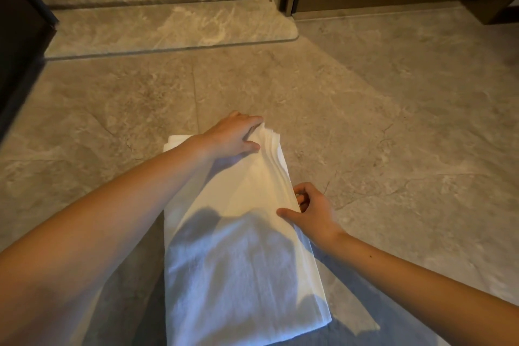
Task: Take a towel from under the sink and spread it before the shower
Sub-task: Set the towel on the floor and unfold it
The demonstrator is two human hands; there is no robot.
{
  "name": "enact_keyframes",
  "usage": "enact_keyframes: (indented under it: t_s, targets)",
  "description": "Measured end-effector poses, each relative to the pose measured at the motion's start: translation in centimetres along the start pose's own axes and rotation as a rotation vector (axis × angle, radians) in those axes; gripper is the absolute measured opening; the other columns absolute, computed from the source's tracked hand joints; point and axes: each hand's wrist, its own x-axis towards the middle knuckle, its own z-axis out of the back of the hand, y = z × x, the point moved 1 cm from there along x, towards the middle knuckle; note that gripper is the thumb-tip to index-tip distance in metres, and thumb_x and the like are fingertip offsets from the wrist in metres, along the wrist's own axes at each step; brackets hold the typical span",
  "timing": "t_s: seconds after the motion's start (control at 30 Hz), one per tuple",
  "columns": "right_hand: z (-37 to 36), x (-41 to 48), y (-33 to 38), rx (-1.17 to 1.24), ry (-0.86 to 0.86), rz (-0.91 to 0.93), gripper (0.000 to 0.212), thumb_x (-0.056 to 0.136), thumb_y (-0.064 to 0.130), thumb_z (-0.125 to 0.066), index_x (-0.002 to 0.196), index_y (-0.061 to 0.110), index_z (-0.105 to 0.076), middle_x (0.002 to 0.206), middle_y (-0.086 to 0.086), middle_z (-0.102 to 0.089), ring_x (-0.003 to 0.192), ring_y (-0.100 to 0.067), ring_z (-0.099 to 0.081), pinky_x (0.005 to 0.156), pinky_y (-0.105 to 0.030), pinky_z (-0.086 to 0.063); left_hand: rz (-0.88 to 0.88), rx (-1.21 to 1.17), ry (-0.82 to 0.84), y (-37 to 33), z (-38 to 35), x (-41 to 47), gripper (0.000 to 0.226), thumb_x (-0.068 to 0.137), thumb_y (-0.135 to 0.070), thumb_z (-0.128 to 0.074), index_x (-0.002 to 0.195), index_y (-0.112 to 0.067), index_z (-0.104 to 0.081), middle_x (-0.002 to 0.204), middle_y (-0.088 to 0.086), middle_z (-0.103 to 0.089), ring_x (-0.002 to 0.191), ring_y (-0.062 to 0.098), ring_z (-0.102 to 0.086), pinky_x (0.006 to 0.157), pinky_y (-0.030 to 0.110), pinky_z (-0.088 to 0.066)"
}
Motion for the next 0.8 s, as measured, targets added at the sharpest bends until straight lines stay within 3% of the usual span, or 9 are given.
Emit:
enact_keyframes:
  t_s: [0.07,0.17,0.23,0.4,0.6,0.8]
  targets:
    - [0.3,0.0,0.0,-0.004,0.009,0.035,0.056,0.071,0.014,-0.084,0.116,0.03,-0.054,0.087,-0.014,-0.061,0.062,-0.005,-0.057,0.055,-0.015,-0.049,-0.005,-0.01,-0.004,-0.1,-0.2,0.2,0.069,0.082,-0.038,-0.071,0.142,-0.02,-0.041,0.128,0.005,-0.057,0.117,0.025,-0.038,0.096,0.035,-0.036]
    - [0.6,0.2,-0.2,-0.011,0.065,0.15,0.087,0.073,0.011,-0.082,0.138,0.045,-0.035,0.087,0.009,-0.063,0.072,0.0,-0.061,0.061,-0.012,-0.049,-0.02,-0.015,-0.004,0.0,-0.5,0.1,0.071,0.081,-0.034,-0.073,0.143,-0.019,-0.041,0.135,0.005,-0.052,0.12,0.027,-0.038,0.096,0.032,-0.032]
    - [0.7,0.4,-0.2,-0.075,0.125,0.222,0.09,0.077,0.015,-0.08,0.141,0.052,-0.03,0.103,0.02,-0.064,0.088,0.001,-0.063,0.07,-0.017,-0.052,-0.027,-0.048,-0.009,0.1,-0.7,-0.2,0.072,0.08,-0.032,-0.075,0.142,-0.02,-0.042,0.137,0.003,-0.051,0.12,0.027,-0.038,0.095,0.029,-0.029]
    - [1.4,2.1,-0.2,-0.319,0.23,0.245,0.087,0.077,0.03,-0.081,0.147,0.043,-0.03,0.143,0.015,-0.045,0.128,-0.006,-0.045,0.102,-0.026,-0.043,-0.021,-0.168,-0.075,0.1,-0.6,-0.5,0.073,0.07,-0.024,-0.083,0.135,-0.024,-0.05,0.132,-0.002,-0.054,0.117,0.025,-0.042,0.097,0.03,-0.033]
    - [1.5,3.3,-0.4,-0.309,0.269,0.187,0.094,0.071,0.032,-0.086,0.148,0.038,-0.032,0.134,0.019,-0.052,0.117,-0.001,-0.052,0.087,-0.008,-0.041,0.037,-0.277,-0.072,-0.3,0.2,-0.1,0.069,0.061,-0.012,-0.085,0.125,-0.015,-0.06,0.123,0.004,-0.06,0.118,0.026,-0.05,0.101,0.04,-0.041]
    - [1.4,3.2,-0.5,-0.303,0.254,0.181,0.094,0.069,0.033,-0.087,0.146,0.04,-0.033,0.128,0.022,-0.054,0.112,0.001,-0.054,0.09,-0.016,-0.046,0.084,-0.16,-0.064,-0.5,0.1,0.2,0.044,0.064,-0.021,-0.084,0.105,-0.016,-0.069,0.105,0.006,-0.058,0.108,0.026,-0.045,0.091,0.035,-0.04]
